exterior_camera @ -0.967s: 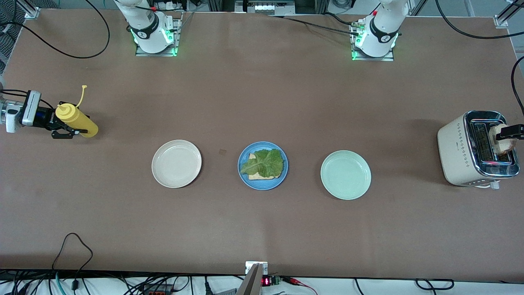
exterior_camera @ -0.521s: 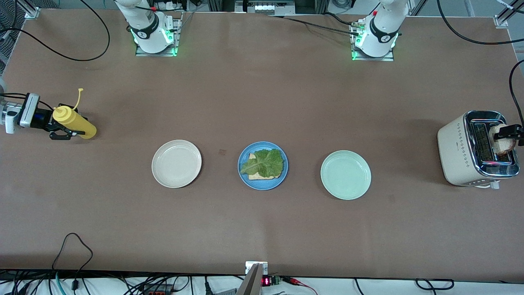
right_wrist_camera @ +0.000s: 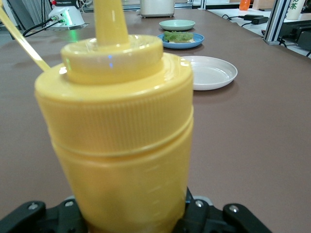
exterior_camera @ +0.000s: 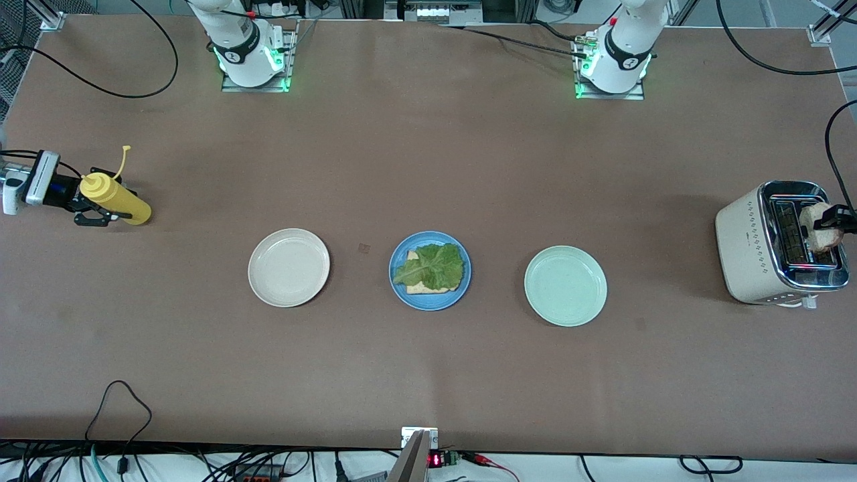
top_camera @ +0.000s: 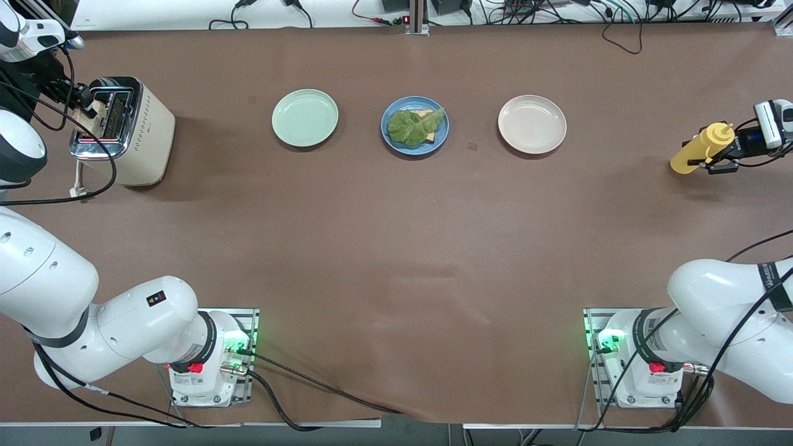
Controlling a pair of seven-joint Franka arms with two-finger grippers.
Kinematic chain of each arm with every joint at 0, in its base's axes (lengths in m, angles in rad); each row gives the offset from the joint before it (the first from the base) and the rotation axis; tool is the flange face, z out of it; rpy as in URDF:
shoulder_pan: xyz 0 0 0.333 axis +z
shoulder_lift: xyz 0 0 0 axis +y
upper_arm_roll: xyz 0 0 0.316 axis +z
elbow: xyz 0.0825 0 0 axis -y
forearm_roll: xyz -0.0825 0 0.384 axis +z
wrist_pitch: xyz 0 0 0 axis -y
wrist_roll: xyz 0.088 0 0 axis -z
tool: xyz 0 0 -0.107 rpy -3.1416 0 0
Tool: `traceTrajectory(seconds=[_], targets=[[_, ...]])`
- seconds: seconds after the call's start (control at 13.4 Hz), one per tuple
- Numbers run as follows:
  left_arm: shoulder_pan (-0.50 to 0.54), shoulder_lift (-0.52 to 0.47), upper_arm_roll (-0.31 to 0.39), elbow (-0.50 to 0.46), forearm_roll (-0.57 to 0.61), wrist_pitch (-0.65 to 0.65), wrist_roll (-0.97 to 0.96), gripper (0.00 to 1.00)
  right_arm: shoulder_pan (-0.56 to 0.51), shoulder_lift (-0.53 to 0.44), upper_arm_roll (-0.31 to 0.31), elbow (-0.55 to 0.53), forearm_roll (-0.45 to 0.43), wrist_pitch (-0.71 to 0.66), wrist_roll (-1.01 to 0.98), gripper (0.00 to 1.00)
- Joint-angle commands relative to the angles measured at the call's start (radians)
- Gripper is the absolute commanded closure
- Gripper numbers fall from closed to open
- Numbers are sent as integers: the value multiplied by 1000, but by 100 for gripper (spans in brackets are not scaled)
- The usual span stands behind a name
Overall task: Make sandwich in blue plate with both arms
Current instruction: 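Pull the second toast slice out of the toaster with the left gripper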
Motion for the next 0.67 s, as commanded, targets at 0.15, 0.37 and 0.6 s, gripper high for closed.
traceTrajectory(seconds=[0.15,0.37,0.6], targets=[[19,-7,-18,18,4,-39,25,99,-13,26,6,28,24,-28,-1,52],[6,-45,-41,122,6,-203,23,99,-13,44,6,28,45,-27,5,35],[5,-46,-107,233,10,-355,8,99,-13,45,6,28,45,-28,5,14]])
